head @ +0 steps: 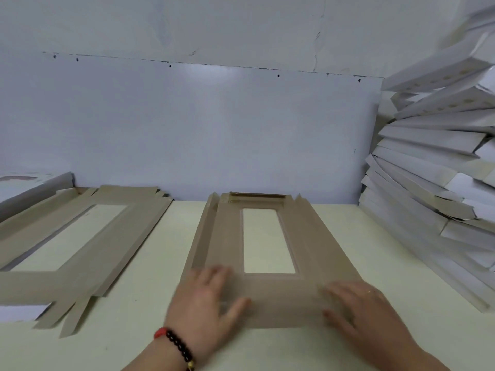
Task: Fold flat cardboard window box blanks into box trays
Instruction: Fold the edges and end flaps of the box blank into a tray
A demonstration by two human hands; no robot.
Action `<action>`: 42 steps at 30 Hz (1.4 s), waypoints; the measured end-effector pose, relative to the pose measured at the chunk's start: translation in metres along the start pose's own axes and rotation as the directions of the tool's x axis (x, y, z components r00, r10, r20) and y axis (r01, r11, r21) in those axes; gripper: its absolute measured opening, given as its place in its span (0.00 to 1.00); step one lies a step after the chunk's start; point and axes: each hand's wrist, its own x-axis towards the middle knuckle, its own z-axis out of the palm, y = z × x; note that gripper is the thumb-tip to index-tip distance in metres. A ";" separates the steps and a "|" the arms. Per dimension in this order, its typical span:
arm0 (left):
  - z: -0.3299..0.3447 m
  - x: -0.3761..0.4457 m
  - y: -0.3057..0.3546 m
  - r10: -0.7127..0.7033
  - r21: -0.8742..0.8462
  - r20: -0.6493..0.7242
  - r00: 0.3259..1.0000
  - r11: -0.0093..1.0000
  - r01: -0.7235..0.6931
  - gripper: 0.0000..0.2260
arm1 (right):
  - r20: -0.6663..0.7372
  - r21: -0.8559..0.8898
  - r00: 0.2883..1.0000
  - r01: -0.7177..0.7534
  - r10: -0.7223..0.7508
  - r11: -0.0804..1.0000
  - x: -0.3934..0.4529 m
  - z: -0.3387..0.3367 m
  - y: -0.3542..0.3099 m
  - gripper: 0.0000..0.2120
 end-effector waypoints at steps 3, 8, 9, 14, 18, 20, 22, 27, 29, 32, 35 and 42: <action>-0.008 0.024 -0.034 -0.330 -0.098 0.003 0.944 0.939 0.328 0.39 | 0.146 0.030 0.900 -0.419 0.410 0.908 0.010 -0.004 0.021 0.29; -0.004 0.051 -0.063 -0.532 -0.283 0.241 0.812 0.761 0.583 0.38 | 0.403 0.211 0.681 -0.719 0.611 0.663 0.037 -0.010 0.041 0.22; -0.002 0.055 -0.062 -0.525 -0.263 0.255 0.812 0.771 0.580 0.38 | 0.439 0.241 0.674 -0.726 0.595 0.644 0.040 -0.009 0.041 0.18; 0.000 0.071 -0.045 -0.488 -0.204 0.169 0.856 0.833 0.515 0.19 | 0.442 0.259 0.740 -0.647 0.508 0.717 0.059 -0.011 0.029 0.12; 0.005 0.080 -0.027 -0.417 -0.103 0.154 0.896 0.895 0.434 0.18 | 0.418 0.134 0.797 -0.529 0.437 0.838 0.072 -0.010 0.010 0.18; 0.009 0.082 -0.018 -0.395 -0.008 0.209 0.894 0.914 0.406 0.12 | 0.436 0.069 0.804 -0.477 0.404 0.876 0.076 -0.005 0.002 0.21; 0.015 0.084 -0.015 -0.386 0.086 0.275 0.880 0.922 0.378 0.07 | 0.463 0.005 0.794 -0.446 0.393 0.895 0.079 -0.001 -0.004 0.17; 0.018 0.092 -0.017 -0.400 0.173 0.366 0.840 0.916 0.361 0.17 | 0.513 0.080 0.739 -0.546 0.435 0.834 0.084 0.010 -0.009 0.12; 0.015 0.098 -0.019 -0.384 0.083 0.388 0.838 0.920 0.383 0.15 | 0.462 0.157 0.760 -0.577 0.457 0.801 0.087 0.013 -0.004 0.14; 0.013 0.103 -0.023 -0.373 -0.047 0.393 0.841 0.905 0.423 0.09 | 0.425 0.155 0.773 -0.575 0.472 0.803 0.090 0.015 -0.001 0.14; 0.014 0.105 -0.027 -0.408 -0.107 0.402 0.820 0.868 0.484 0.07 | 0.437 0.112 0.767 -0.565 0.470 0.818 0.091 0.022 0.005 0.08; 0.026 0.108 -0.023 -0.482 0.170 0.336 0.809 0.876 0.451 0.13 | 0.480 0.080 0.766 -0.524 0.428 0.848 0.094 0.037 0.008 0.22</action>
